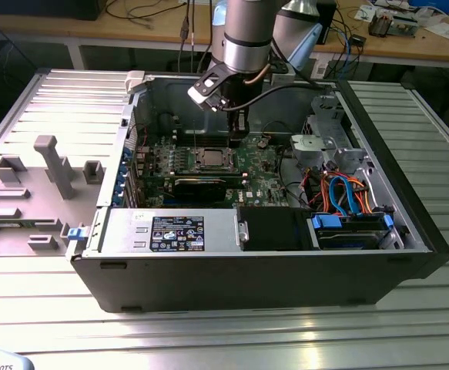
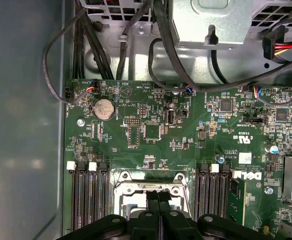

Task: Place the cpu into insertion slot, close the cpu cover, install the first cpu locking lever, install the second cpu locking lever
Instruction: 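Close the cpu cover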

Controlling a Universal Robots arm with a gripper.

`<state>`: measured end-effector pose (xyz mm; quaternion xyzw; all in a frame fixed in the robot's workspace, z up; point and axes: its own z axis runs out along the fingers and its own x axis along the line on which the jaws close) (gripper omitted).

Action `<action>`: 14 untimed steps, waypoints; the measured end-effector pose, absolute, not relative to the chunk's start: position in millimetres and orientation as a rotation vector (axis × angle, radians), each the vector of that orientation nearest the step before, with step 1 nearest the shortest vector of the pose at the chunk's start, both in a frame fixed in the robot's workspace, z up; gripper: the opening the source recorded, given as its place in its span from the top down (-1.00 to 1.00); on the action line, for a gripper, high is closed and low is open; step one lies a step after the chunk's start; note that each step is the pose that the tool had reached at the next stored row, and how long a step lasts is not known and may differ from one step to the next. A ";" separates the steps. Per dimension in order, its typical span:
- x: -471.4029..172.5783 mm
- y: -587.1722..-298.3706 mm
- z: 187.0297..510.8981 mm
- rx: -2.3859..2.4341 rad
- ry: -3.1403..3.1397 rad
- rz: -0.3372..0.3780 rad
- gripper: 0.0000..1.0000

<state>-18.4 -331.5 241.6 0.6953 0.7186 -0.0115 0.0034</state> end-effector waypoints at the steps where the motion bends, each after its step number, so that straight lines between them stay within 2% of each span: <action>1: -18.5 -331.5 241.6 2.180 2.253 -0.036 0.79; 14: -20.7 -331.5 241.3 2.180 2.253 -0.036 0.79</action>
